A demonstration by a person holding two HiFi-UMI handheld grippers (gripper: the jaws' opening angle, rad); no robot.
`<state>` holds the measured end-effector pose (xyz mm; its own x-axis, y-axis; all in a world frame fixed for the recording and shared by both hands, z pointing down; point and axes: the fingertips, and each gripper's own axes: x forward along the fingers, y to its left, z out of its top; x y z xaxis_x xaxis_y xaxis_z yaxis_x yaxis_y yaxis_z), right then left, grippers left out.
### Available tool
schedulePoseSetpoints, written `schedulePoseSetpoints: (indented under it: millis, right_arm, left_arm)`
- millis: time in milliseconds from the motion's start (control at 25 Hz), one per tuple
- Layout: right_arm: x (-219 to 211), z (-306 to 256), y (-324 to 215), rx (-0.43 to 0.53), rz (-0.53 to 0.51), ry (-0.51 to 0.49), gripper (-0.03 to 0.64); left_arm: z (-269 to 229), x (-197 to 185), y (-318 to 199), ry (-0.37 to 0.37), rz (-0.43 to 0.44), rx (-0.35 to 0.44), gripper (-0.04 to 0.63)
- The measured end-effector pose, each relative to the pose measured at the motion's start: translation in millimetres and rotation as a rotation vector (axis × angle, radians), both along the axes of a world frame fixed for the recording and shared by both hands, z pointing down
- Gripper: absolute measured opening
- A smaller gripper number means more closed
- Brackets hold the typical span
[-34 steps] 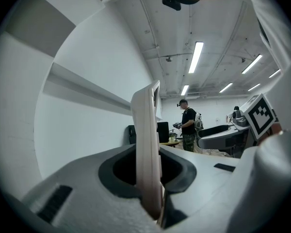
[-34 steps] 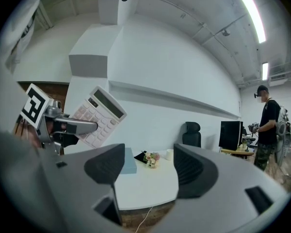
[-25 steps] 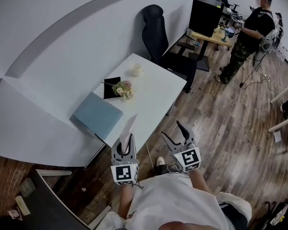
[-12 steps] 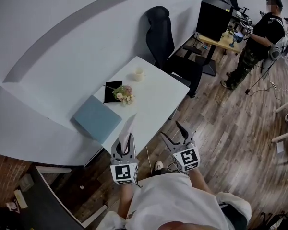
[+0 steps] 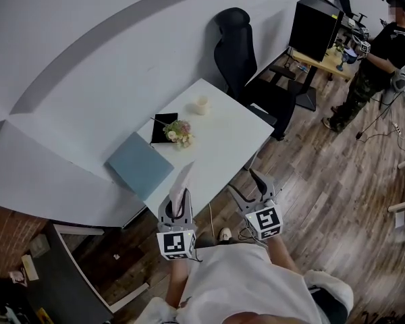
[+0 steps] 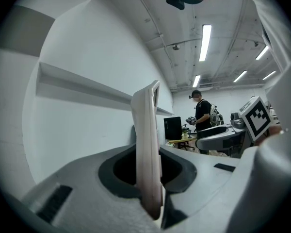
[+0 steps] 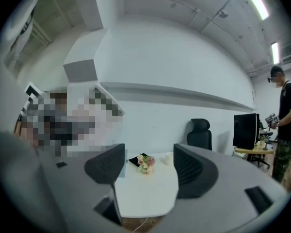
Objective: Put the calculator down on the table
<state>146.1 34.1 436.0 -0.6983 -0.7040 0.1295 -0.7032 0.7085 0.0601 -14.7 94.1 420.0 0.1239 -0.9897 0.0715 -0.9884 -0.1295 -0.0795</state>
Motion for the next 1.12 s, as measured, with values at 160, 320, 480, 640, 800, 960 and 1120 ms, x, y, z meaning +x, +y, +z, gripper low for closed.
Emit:
schedulePoseSetpoints:
  millis: [160,320,480,640,800,960,1120]
  right_arm:
    - [4,3,-6,-0.002,-0.009,-0.003,0.316]
    - [5,8,-13,-0.001,-0.011,0.005,0.316]
    - [0,9,-18,0.0,-0.018,0.004,0.316]
    - [-5,11,-28,0.002,-0.024,0.011,0.316]
    - [-13,13,-40,0.002,-0.029,0.02,0.314]
    - [-22,15,-60,-0.001,-0.03,0.03,0.313]
    - [-27,18,-83,-0.012,-0.028,0.037,0.311]
  left_arm:
    - [1,6,-6,-0.007,0.0,-0.003,0.066]
    - [5,11,-11,-0.013,0.011,-0.006,0.066]
    - [6,8,-17,-0.014,0.008,-0.001,0.066]
    - [7,2,-28,-0.009,0.003,0.01,0.066]
    - [10,-6,-42,-0.001,-0.002,0.01,0.066]
    - [15,-15,-61,0.01,-0.004,0.003,0.066]
    - [19,-21,-85,0.016,-0.003,-0.008,0.066]
